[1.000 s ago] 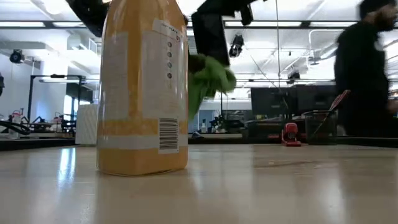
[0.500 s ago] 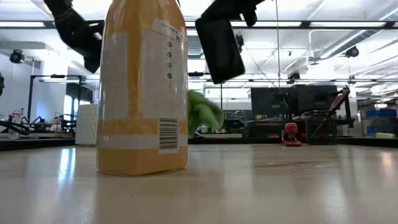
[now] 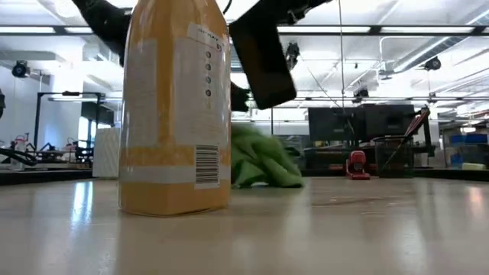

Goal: Apply microfiber cloth
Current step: Wipe the back and front of the cellphone using the microfiber cloth

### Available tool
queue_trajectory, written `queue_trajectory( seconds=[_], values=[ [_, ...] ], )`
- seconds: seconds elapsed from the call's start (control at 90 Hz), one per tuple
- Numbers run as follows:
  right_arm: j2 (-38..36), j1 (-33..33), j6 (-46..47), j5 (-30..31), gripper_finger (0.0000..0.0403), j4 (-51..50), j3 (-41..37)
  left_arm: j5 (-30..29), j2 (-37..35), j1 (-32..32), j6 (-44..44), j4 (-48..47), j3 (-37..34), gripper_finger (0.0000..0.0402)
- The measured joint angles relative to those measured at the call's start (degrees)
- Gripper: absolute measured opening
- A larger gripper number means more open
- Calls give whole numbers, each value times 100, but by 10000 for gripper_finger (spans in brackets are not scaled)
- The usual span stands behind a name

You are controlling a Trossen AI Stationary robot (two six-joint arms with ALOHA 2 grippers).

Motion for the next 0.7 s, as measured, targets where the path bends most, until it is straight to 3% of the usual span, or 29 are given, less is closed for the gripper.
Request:
queue_trajectory(
  seconds=[0.144, 0.278, 0.411, 0.556, 0.7],
  values=[
    [535, 90, -473, 24, 10, 635, -5, 139, -534, 18, -5, -1410, -43, 322],
    [1127, 181, -1094, 425, 10, 1377, -7, 94, -995, 41, -313, -1544, -559, 337],
    [1582, 255, -1744, 968, 10, 1768, -16, 39, -1309, 41, -858, -561, -1245, 337],
    [1760, 375, -2187, 1575, 10, 1784, -62, -7, -1356, 50, -1410, 1255, -1958, 335],
    [1792, 594, -2437, 2714, 10, 1001, -92, -1, -1012, 70, -2233, 2636, -2333, 334]
  ],
)
